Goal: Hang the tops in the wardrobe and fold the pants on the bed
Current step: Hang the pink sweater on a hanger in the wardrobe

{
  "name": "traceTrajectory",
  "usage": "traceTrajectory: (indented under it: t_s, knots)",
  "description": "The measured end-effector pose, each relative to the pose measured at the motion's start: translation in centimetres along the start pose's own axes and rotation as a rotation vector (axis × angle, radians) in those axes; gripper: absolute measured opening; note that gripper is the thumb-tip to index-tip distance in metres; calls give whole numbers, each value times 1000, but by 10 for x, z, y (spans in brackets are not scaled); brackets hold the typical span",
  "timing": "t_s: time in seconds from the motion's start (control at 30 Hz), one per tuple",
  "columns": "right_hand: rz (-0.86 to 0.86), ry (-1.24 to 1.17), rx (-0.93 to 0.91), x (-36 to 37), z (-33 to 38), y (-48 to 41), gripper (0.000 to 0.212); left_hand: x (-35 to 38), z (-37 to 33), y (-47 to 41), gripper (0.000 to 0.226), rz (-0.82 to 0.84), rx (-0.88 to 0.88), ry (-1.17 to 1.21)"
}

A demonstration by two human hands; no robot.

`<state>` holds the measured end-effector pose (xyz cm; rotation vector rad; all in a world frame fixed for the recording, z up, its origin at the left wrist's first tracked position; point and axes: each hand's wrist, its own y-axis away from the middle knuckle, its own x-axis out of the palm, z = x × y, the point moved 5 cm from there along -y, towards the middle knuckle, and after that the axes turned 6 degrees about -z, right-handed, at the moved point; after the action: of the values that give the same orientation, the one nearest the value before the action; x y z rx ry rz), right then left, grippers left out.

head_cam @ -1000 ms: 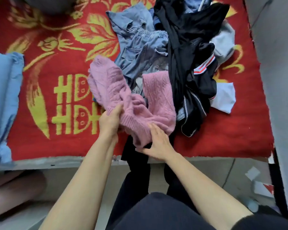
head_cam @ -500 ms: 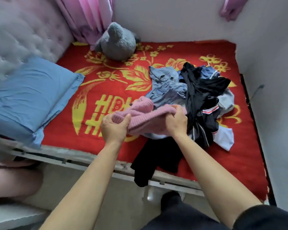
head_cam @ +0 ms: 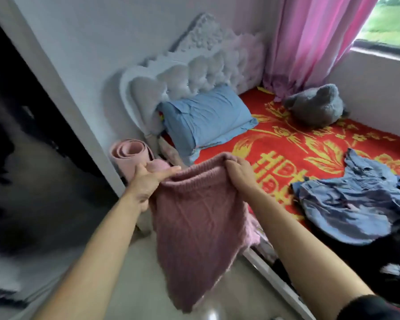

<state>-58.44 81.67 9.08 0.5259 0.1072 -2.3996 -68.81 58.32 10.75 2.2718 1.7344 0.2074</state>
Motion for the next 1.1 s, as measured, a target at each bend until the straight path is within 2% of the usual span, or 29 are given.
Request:
traceTrajectory:
  t_s: [0.07, 0.13, 0.2, 0.27, 0.3, 0.37, 0.4, 0.5, 0.6, 0.67, 0.73, 0.8, 0.87, 0.93, 1.0, 1.1]
  knots:
    - [97, -15, 42, 53, 13, 13, 19, -66, 7, 4, 94, -81, 8, 3]
    - [211, -16, 62, 103, 30, 31, 29, -124, 15, 11, 77, -217, 46, -22]
    - [335, -5, -23, 150, 57, 52, 37, -177, 19, 21, 60, -435, 83, -78]
    - [430, -1, -134, 195, 90, 74, 49, -227, 14, 29, 51, -640, 116, -34]
    - [449, -2, -176, 199, 100, 81, 50, -237, 11, 31, 45, -701, 148, 4]
    - [544, -14, -290, 262, 145, 103, 45, -313, 2, 39, 27, -919, 216, 25]
    - [537, -43, -327, 265, 156, 104, 41, -325, -4, 39, 21, -955, 239, -6]
    - [615, -84, -447, 315, 205, 115, 32, -386, -26, 31, 15, -1009, 325, -149]
    - [637, -147, -511, 368, 251, 109, 39, -428, -55, 4, 22, -999, 386, -304]
    - [652, -191, -538, 399, 279, 102, 44, -449, -74, -14, 20, -1040, 394, -391]
    - [663, -212, -567, 427, 304, 96, 39, -467, -92, -33, 21, -1058, 356, -411]
    - [719, -177, -633, 454, 326, 96, 35, -487, -110, -49, 22, -1057, 337, -404]
    - [765, -89, -745, 481, 346, 99, 40, -508, -130, -61, 23, -1074, 357, -425]
    - [726, -47, -809, 503, 364, 100, 47, -528, -145, -70, 24, -1121, 391, -516]
    - [659, -86, -785, 521, 379, 97, 45, -543, -157, -80, 24, -1136, 419, -554]
    - [655, -161, -693, 548, 400, 90, 38, -566, -172, -105, 24, -1063, 438, -372]
